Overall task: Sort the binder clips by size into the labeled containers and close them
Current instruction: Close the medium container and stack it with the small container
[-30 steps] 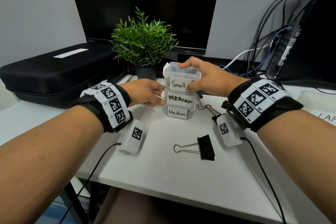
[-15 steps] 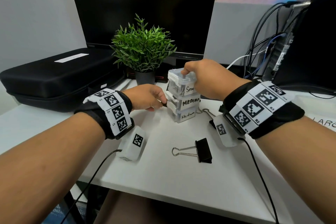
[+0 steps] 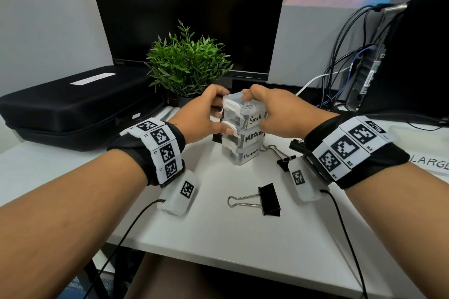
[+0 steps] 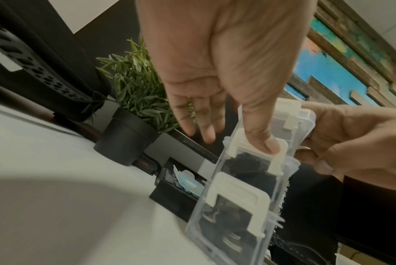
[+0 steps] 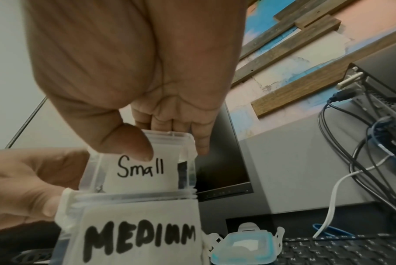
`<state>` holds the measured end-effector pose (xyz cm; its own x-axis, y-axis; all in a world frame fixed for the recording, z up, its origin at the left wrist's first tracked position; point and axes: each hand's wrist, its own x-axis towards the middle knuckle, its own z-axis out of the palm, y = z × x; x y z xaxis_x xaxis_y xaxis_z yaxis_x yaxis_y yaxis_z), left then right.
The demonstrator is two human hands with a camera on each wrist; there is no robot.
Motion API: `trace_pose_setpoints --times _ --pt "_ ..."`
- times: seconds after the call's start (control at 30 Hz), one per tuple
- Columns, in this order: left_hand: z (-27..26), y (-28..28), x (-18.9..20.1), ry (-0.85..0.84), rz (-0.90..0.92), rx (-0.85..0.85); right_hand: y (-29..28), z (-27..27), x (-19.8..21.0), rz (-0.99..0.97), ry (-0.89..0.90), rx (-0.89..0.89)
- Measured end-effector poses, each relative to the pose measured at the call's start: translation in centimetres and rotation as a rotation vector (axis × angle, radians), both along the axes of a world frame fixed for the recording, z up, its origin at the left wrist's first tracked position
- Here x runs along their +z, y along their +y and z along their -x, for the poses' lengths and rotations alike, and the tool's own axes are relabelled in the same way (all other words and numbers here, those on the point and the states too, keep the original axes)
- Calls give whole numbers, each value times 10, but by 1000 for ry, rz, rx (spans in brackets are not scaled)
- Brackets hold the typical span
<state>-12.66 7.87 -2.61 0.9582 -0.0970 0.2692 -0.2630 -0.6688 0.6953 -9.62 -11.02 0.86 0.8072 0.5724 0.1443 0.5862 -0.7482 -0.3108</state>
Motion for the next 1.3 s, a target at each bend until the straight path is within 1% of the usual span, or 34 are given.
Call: trace_pose_setpoints --times 0.1,0.17,0.37,0.47,0.8,1.0,1.1,1.2,1.27,1.3 --pt "3 -3 8 -186 -244 -18 0 0 -3 -47 18 16" --pt "3 -5 10 -226 -349 -47 0 -1 -4 -72 19 20" --pt "-2 -3 9 -127 -327 -11 -1 -3 -5 -119 30 10" --pt "-2 -4 9 -135 -310 6 -2 -4 -6 -145 40 9" --pt "0 -8 11 -188 -333 35 -2 -7 -8 -198 46 23" --pt "6 -9 12 -138 -373 17 -4 -8 -10 -224 40 29" --pt "11 -21 13 -137 -412 101 -7 -9 -15 -294 47 47" --pt "8 -29 12 -180 -439 194 -13 -8 -18 -421 95 69" --pt "5 -28 12 -201 -432 201 -18 -8 -20 -498 136 80" --pt "5 -26 12 -206 -419 194 -20 -9 -20 -501 129 76"
